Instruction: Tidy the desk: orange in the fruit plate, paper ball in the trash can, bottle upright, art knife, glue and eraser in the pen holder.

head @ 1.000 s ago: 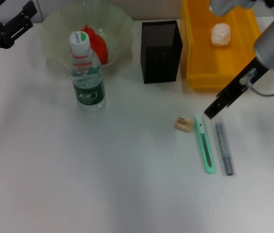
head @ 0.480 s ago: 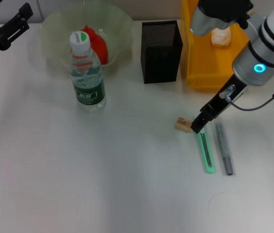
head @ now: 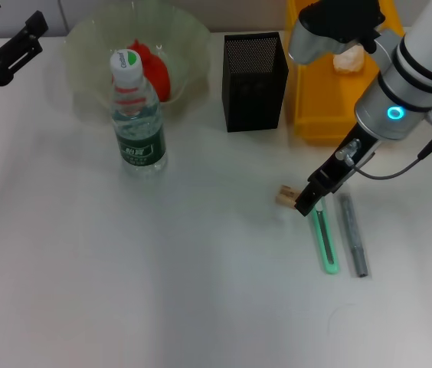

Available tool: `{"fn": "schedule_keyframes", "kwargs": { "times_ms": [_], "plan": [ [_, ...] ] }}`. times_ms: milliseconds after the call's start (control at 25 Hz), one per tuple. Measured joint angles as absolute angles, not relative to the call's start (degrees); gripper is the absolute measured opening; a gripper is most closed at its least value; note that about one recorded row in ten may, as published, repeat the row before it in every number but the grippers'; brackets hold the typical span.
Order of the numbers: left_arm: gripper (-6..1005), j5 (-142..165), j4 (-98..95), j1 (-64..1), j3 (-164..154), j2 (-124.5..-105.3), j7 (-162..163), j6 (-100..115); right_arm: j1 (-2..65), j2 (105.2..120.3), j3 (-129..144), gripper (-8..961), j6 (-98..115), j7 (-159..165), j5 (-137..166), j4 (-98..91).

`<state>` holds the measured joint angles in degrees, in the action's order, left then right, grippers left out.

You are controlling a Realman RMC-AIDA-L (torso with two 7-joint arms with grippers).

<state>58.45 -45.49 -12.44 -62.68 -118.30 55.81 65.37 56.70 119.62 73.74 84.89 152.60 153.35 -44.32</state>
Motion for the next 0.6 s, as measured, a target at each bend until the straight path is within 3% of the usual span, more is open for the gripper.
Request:
{"fn": "schedule_keyframes", "kwargs": {
  "times_ms": [600],
  "plan": [
    [785, 58.4, -45.4, -12.2, -62.0, -118.23, 55.6, 65.4, 58.1, 119.62, 73.7, 703, 82.6, 153.4, 153.8, -39.8]
  ]
}}
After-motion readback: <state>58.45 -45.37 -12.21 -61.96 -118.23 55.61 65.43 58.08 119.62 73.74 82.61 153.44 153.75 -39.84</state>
